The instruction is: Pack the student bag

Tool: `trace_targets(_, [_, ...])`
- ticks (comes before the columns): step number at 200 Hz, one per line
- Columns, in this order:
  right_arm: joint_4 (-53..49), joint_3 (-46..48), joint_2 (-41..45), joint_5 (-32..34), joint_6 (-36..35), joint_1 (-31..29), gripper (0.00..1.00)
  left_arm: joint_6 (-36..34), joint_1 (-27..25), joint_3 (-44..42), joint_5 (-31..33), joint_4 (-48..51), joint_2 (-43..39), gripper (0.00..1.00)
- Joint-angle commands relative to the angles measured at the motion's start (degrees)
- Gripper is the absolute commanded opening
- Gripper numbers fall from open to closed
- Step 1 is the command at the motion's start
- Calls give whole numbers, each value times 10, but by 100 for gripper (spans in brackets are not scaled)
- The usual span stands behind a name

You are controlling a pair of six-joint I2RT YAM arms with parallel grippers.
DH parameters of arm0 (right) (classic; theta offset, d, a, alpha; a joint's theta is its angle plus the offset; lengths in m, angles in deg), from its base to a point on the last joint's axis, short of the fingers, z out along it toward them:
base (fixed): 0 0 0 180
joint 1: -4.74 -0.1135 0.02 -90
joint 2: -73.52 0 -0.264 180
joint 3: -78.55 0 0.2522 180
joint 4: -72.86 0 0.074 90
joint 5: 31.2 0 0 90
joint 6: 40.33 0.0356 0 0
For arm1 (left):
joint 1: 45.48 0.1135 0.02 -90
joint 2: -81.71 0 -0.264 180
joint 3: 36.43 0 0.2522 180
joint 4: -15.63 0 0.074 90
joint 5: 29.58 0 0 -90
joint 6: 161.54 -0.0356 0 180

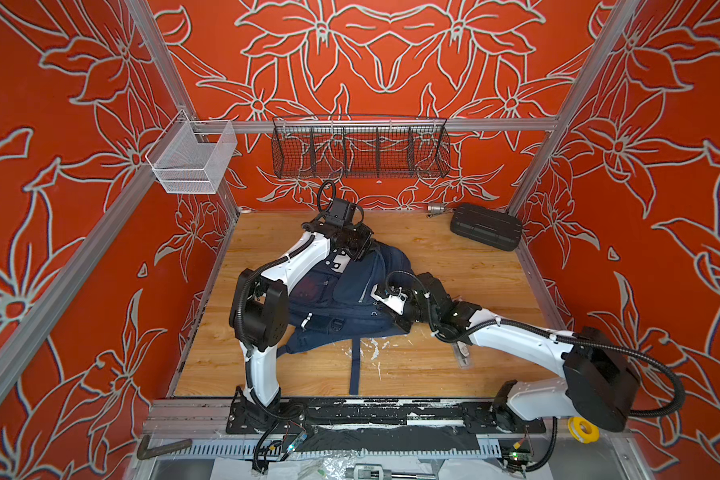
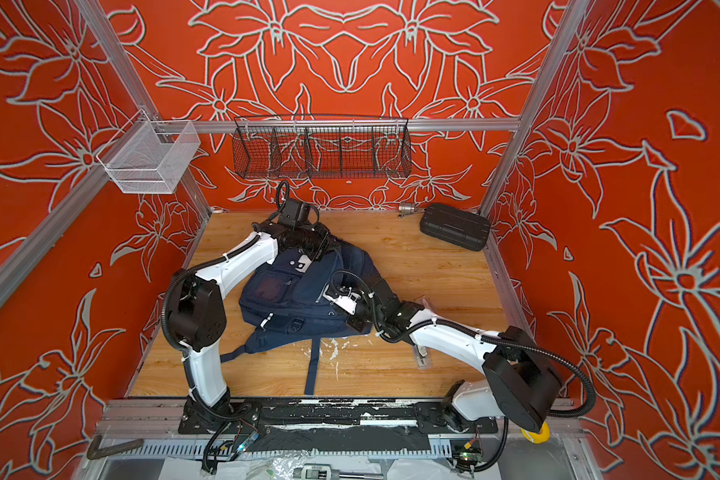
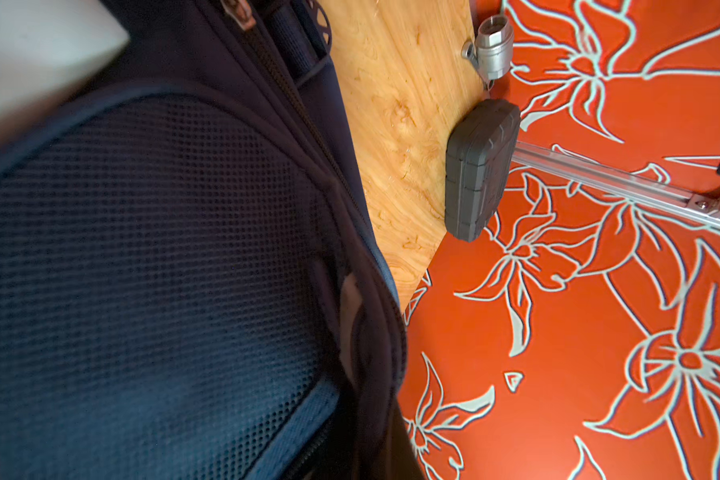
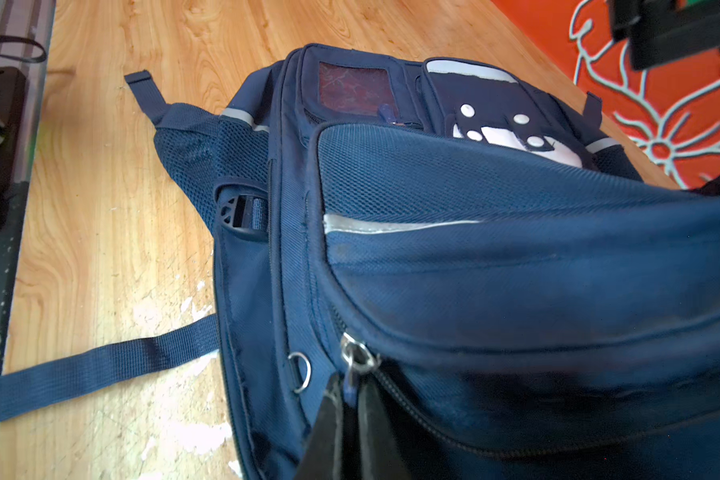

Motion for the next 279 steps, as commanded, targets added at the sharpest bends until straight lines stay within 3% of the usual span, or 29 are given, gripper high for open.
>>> trace_targets(1, [18, -12, -22, -29, 28, -40, 0, 19, 3, 33, 51, -85, -26, 0])
trace_targets(60, [21, -71, -80, 8, 54, -76, 0, 39, -17, 36, 90, -96, -22, 0])
trace_targets(96, [32, -71, -72, -7, 62, -75, 0, 2, -15, 79, 100, -43, -16, 0])
trace_targets(141, [11, -30, -6, -104, 6, -38, 0, -148, -13, 103, 103, 116, -35, 0])
trace_targets(169, [-76, -69, -2, -99, -53, -34, 0, -302, -24, 195, 50, 244, 22, 38])
trace_targets(186, [-96, -85, -3, -94, -68, -33, 0, -409, -49, 288, 59, 361, 75, 48])
trace_targets(213, [-89, -89, -1, -86, -67, -33, 0, -524, -81, 378, 99, 484, 124, 56])
trace_targets(243, [-96, -89, 1, -72, -72, -33, 0, -608, -106, 396, 165, 576, 140, 59])
trace_targets(279, [-108, -92, -4, -64, -82, -33, 0, -671, -139, 390, 195, 627, 150, 61])
